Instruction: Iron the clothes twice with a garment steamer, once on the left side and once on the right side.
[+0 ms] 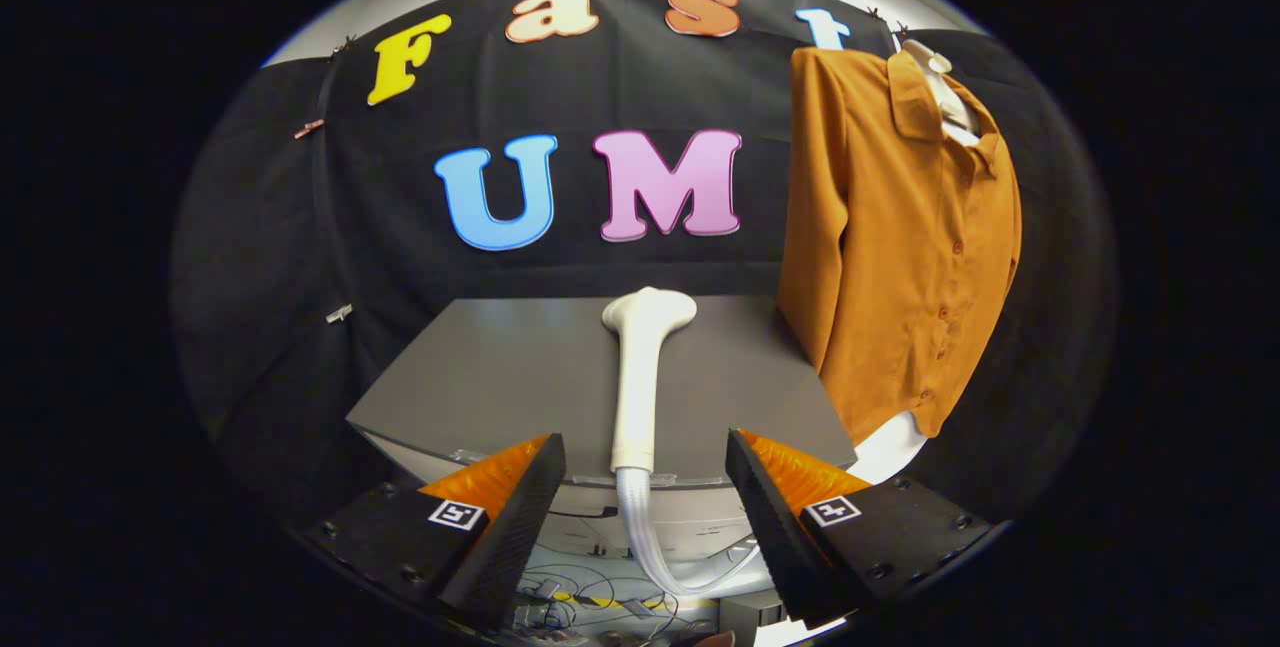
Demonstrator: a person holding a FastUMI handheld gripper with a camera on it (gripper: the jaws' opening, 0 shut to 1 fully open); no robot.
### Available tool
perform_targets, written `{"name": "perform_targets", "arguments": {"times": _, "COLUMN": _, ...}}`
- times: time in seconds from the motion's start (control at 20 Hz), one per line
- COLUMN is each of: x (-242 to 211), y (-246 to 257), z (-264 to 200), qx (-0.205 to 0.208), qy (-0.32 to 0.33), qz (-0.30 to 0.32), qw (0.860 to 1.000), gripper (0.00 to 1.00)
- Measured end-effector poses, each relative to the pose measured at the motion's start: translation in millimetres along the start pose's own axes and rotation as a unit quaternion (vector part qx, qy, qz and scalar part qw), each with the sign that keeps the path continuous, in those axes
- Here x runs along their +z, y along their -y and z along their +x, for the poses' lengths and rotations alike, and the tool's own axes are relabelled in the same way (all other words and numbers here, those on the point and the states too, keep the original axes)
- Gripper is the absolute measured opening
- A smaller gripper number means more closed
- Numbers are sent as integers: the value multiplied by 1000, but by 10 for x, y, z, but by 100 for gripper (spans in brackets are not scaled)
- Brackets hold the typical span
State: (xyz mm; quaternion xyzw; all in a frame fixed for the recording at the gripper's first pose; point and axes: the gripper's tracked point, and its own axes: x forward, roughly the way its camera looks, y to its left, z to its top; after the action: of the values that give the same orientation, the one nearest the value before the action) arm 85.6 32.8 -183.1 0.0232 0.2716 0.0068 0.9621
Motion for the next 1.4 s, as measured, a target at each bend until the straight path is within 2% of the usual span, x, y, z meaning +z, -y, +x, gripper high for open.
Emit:
{"name": "perform_targets", "arguments": {"times": 0.35, "x": -294, "y": -85, "z": 885, "qx": -25, "qy": -64, "qz": -12, "qw": 998, "gripper": 98}}
{"name": "perform_targets", "arguments": {"times": 0.45, "x": -300, "y": -99, "z": 1021, "qx": -30, "qy": -68, "qz": -13, "qw": 997, "gripper": 83}}
{"name": "perform_targets", "arguments": {"times": 0.5, "x": -287, "y": -92, "z": 1066, "qx": -36, "qy": -62, "qz": -9, "qw": 997, "gripper": 70}}
{"name": "perform_targets", "arguments": {"times": 0.55, "x": -262, "y": -72, "z": 1074, "qx": -43, "qy": -59, "qz": -4, "qw": 997, "gripper": 64}}
{"name": "perform_targets", "arguments": {"times": 0.65, "x": -225, "y": -71, "z": 1080, "qx": -38, "qy": -45, "qz": -8, "qw": 998, "gripper": 40}}
{"name": "perform_targets", "arguments": {"times": 0.7, "x": -217, "y": -50, "z": 1086, "qx": -39, "qy": -36, "qz": -4, "qw": 999, "gripper": 33}}
{"name": "perform_targets", "arguments": {"times": 0.85, "x": -194, "y": -62, "z": 902, "qx": -32, "qy": -8, "qz": 10, "qw": 999, "gripper": 28}}
{"name": "perform_targets", "arguments": {"times": 1.05, "x": 62, "y": -5, "z": 418, "qx": -23, "qy": 56, "qz": 14, "qw": 998, "gripper": 28}}
{"name": "perform_targets", "arguments": {"times": 1.4, "x": 726, "y": 371, "z": -599, "qx": -23, "qy": 187, "qz": 0, "qw": 982, "gripper": 27}}
